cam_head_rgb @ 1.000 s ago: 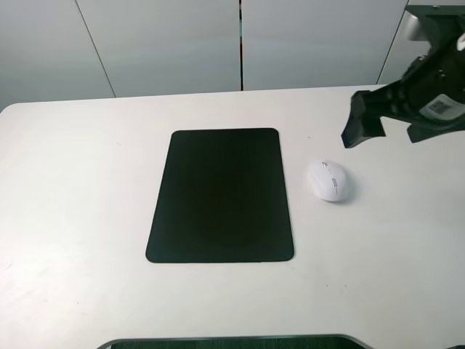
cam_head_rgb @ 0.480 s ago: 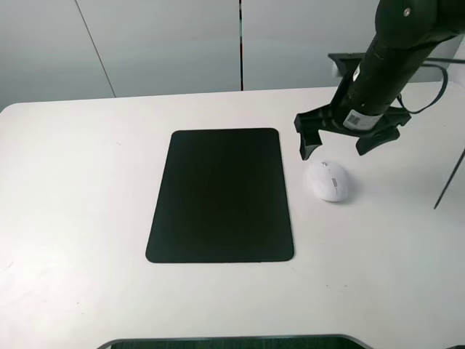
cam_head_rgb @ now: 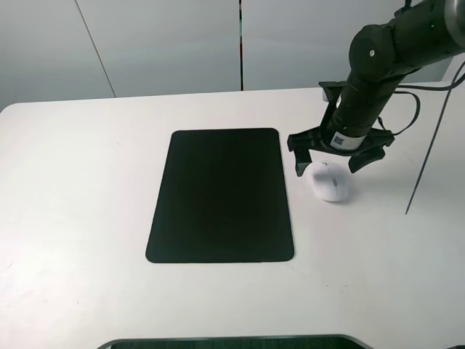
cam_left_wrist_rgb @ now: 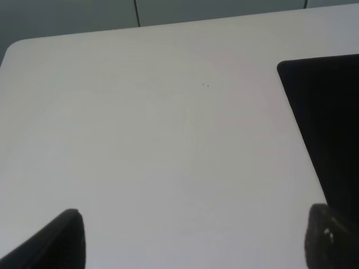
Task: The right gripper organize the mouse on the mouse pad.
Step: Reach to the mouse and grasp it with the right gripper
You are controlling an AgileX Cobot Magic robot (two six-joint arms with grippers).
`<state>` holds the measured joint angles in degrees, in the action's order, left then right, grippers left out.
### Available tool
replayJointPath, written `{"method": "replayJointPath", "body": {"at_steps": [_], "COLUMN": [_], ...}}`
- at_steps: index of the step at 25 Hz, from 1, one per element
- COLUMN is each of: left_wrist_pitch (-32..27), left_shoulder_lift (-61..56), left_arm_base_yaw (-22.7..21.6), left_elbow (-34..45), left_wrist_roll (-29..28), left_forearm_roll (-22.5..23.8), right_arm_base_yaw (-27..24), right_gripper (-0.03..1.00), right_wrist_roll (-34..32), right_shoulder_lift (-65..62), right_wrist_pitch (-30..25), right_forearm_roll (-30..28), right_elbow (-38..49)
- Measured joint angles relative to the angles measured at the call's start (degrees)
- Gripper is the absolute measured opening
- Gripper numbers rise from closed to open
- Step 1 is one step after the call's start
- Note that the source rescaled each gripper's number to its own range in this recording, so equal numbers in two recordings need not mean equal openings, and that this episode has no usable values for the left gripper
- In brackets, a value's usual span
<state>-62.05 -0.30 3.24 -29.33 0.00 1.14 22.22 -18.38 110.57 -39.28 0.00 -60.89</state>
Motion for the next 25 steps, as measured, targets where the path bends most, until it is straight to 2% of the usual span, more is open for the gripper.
{"method": "replayJointPath", "body": {"at_steps": [9, 16, 25], "left_wrist_pitch": [0.0, 0.0, 0.0], "left_shoulder_lift": [0.0, 0.0, 0.0], "left_arm_base_yaw": [0.0, 0.0, 0.0], "left_elbow": [0.0, 0.0, 0.0], "left_wrist_roll": [0.0, 0.0, 0.0], "left_forearm_roll": [0.0, 0.0, 0.0], "right_arm_base_yaw": [-1.4, -1.6, -1.6], "right_gripper": [1.0, 1.0, 0.99], "right_wrist_roll": [-0.2, -0.2, -0.2], "right_shoulder_lift": [3.5, 5.4, 5.9], "right_wrist_pitch": [0.4, 2.6, 2.7], "right_forearm_roll": [-2.1, -2.2, -2.2], "right_elbow": [-0.1, -0.3, -0.5]}}
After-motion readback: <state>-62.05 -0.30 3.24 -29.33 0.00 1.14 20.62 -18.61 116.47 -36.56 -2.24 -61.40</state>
